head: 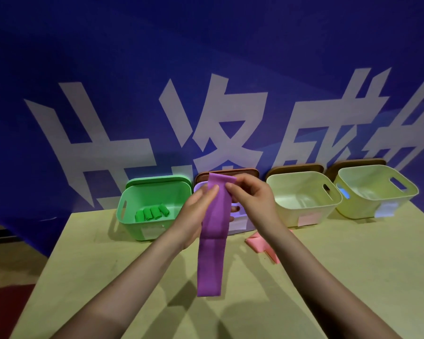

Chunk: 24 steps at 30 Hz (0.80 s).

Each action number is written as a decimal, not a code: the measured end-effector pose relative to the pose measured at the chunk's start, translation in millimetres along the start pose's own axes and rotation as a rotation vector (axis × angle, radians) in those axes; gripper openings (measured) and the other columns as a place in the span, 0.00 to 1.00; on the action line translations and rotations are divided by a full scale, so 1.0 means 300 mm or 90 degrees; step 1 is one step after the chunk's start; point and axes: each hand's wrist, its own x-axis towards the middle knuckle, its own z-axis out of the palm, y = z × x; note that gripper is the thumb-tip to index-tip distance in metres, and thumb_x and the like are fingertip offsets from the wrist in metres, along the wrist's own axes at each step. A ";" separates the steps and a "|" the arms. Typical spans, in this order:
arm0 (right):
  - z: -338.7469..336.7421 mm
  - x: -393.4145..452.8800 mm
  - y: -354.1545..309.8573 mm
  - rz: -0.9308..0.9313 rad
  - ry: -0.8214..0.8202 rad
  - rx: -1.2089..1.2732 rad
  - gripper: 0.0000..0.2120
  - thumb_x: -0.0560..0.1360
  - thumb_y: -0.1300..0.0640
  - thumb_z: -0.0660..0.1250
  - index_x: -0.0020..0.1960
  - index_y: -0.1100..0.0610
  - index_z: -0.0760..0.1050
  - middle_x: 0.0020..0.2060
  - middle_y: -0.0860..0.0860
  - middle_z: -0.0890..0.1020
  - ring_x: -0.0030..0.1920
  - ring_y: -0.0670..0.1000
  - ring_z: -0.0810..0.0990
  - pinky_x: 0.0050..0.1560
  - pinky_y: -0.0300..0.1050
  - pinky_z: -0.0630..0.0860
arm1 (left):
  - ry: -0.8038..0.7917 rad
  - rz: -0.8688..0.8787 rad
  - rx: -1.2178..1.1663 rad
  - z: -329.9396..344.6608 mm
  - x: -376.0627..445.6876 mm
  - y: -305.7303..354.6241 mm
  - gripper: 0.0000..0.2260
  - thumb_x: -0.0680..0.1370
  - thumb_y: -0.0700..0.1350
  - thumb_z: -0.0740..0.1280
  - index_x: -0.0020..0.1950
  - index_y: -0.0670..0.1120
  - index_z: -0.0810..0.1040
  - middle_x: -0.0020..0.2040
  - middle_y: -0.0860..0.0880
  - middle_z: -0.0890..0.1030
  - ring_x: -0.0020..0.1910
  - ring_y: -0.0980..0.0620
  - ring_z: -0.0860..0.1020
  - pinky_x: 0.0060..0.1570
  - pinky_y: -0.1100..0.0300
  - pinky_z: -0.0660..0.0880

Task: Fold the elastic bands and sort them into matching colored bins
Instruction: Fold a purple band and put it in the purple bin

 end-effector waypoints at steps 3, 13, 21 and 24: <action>-0.006 0.002 -0.002 -0.037 0.013 -0.011 0.10 0.75 0.69 0.66 0.47 0.57 0.81 0.39 0.45 0.83 0.43 0.46 0.81 0.46 0.43 0.79 | 0.053 0.023 0.046 -0.004 0.003 -0.020 0.08 0.81 0.41 0.61 0.51 0.45 0.79 0.46 0.44 0.84 0.43 0.47 0.81 0.46 0.53 0.78; -0.094 0.014 0.019 -0.350 -0.108 -0.315 0.12 0.73 0.69 0.64 0.51 0.60 0.83 0.45 0.47 0.78 0.48 0.44 0.77 0.50 0.35 0.72 | 0.010 -0.009 -0.080 -0.012 0.026 -0.020 0.12 0.81 0.41 0.57 0.52 0.40 0.80 0.43 0.43 0.84 0.39 0.50 0.83 0.40 0.60 0.80; -0.121 0.031 0.039 -0.396 -0.172 -0.459 0.12 0.74 0.64 0.66 0.54 0.58 0.83 0.46 0.53 0.79 0.47 0.47 0.76 0.45 0.39 0.74 | 0.026 -0.010 0.002 -0.034 0.038 -0.031 0.13 0.81 0.46 0.59 0.54 0.40 0.80 0.48 0.40 0.83 0.46 0.46 0.80 0.47 0.55 0.76; -0.120 0.018 0.035 -0.335 -0.195 -0.405 0.13 0.75 0.63 0.65 0.57 0.56 0.82 0.48 0.50 0.78 0.49 0.45 0.77 0.49 0.38 0.75 | 0.051 0.034 0.072 -0.032 0.033 -0.038 0.09 0.81 0.43 0.61 0.49 0.44 0.82 0.45 0.43 0.82 0.46 0.47 0.78 0.49 0.54 0.73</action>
